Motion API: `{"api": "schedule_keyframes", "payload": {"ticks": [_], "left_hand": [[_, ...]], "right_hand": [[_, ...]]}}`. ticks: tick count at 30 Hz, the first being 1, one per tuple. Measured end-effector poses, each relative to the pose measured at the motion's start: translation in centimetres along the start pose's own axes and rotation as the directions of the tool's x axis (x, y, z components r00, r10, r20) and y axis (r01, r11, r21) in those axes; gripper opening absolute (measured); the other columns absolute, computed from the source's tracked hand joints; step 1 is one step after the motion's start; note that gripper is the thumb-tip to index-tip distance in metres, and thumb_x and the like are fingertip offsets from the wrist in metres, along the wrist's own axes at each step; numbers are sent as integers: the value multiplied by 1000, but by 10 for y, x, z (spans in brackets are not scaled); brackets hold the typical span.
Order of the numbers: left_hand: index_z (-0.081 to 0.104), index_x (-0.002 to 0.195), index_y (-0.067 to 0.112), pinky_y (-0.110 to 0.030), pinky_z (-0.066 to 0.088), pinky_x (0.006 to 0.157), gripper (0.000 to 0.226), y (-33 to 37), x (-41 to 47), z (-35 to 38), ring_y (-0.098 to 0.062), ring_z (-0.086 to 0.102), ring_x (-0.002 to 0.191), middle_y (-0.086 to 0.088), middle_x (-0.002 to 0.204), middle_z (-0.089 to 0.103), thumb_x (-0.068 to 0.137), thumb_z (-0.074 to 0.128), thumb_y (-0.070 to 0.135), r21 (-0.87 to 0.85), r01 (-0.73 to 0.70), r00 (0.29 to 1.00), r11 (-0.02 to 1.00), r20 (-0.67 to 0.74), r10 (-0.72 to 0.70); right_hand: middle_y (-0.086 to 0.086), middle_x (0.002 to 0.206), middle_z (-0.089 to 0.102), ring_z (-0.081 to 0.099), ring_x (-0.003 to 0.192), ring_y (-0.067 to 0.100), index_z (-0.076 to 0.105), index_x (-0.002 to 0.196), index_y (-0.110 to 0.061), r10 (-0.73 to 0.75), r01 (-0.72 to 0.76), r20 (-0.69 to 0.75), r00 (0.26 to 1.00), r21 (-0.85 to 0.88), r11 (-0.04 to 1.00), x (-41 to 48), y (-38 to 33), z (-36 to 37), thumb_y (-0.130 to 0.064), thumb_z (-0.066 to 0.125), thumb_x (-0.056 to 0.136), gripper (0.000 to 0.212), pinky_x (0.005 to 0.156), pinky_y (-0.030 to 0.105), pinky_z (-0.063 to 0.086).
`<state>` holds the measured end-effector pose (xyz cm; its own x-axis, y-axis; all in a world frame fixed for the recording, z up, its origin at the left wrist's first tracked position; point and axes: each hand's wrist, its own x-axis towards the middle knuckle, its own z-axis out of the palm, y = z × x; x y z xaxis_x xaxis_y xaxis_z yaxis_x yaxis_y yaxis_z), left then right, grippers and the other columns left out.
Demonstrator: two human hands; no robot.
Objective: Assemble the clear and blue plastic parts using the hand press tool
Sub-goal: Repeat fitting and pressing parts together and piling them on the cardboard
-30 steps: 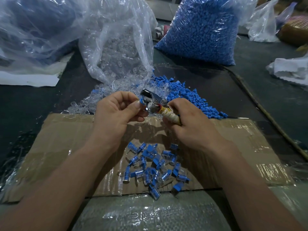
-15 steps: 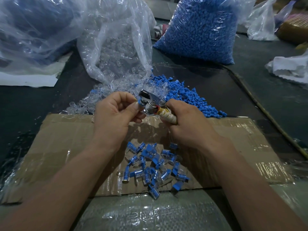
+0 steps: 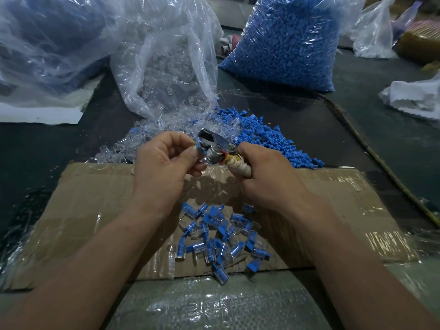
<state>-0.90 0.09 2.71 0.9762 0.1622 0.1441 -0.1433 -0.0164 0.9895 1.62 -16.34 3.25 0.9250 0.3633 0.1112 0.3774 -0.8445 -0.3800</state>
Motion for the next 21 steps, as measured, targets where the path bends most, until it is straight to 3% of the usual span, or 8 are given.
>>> {"api": "schedule_keyframes", "payload": {"ticks": [4, 8, 11, 15, 21], "left_hand": [[57, 79, 9, -16, 52, 54, 16, -1, 1, 0, -6, 62, 54, -6, 69, 62, 85, 54, -6, 16, -4, 1000, 1000, 4, 4], [58, 80, 11, -14, 51, 54, 16, -2, 4, -4, -7, 63, 56, -2, 67, 64, 85, 55, -4, -20, -5, 999, 1000, -36, 4], [59, 78, 12, -15, 50, 51, 17, 0, 8, -10, -8, 63, 55, 1, 62, 67, 83, 57, -4, -98, -1, 997, 995, -83, -7], [65, 72, 13, -15, 46, 44, 4, 7, 4, -11, -7, 59, 49, 2, 59, 66, 69, 65, 11, -58, 57, 989, 997, 142, -48], [71, 64, 17, -15, 45, 43, 12, 9, 0, -10, -9, 57, 48, -5, 59, 67, 53, 69, 21, 100, 132, 914, 986, 373, -160]], "right_hand": [[-15, 74, 42, 40, 68, 2, 43, 85, -28, 3, -3, -12, 1000, 6, 1000, 0, 2, 2, -22, 61, 80, 19, 57, 19, 27], [-9, 87, 48, 43, 79, 9, 51, 97, -23, 11, -12, -22, 1000, -24, 1000, 0, 9, 0, -18, 59, 81, 19, 65, 26, 31], [-8, 85, 50, 45, 78, 11, 53, 93, -23, 49, -50, -14, 999, -48, 998, -1, 18, -7, -23, 61, 82, 14, 60, 24, 32], [-7, 85, 54, 49, 78, 11, 57, 93, -24, 89, -88, 9, 996, -57, 994, -2, 24, -13, -31, 67, 79, 19, 60, 25, 36], [-17, 79, 46, 39, 70, -2, 55, 88, -28, 82, -69, 136, 987, -97, 993, -3, 18, -9, -50, 71, 69, 33, 56, 19, 28]]}}
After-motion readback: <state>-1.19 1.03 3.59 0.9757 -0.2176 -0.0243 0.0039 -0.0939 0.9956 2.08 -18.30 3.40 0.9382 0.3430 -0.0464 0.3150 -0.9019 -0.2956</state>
